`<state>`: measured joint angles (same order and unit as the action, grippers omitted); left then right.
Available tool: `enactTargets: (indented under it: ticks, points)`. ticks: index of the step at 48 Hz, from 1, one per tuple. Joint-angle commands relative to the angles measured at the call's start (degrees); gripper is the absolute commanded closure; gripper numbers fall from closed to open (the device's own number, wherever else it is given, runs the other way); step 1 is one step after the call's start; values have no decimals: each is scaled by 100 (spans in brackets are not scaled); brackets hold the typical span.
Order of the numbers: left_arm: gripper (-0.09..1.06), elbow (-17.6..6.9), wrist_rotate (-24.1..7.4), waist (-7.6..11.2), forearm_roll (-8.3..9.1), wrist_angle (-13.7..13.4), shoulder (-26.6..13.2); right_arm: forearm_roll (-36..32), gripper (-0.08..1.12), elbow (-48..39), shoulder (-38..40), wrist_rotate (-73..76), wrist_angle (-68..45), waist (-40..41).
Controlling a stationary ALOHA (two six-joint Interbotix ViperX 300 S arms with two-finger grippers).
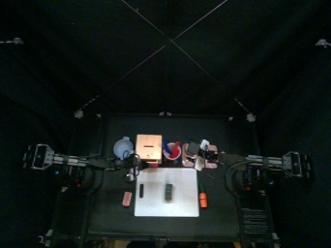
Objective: Place sushi on board then cut the sushi with the knife then place the pieces on the plate
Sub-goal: Grasp knife edge with left hand
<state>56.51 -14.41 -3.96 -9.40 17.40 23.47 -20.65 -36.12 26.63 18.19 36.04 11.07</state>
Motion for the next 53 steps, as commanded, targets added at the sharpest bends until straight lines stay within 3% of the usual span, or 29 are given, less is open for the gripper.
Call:
enactTargets:
  ticks: [1, 8, 16, 32, 53]
  points:
    - [76, 79, 18, -18, -70, 105, 466, 316, 10, 237, 9, -439, 44, 272]
    - [76, 290, 18, -18, -281, 246, 914, 826, 5, 387, -193, -1178, 229, 633]
    - [76, 422, 18, -149, -334, 272, 1169, 1477, 5, 659, -624, -2285, 475, 1055]
    - [76, 413, 18, -378, -369, 264, 1213, 3094, 5, 1354, -1362, -4456, 694, 1854]
    - [76, 466, 18, -677, -378, 264, 1213, 4025, 6, 2364, -2514, -5643, 1617, 2136]
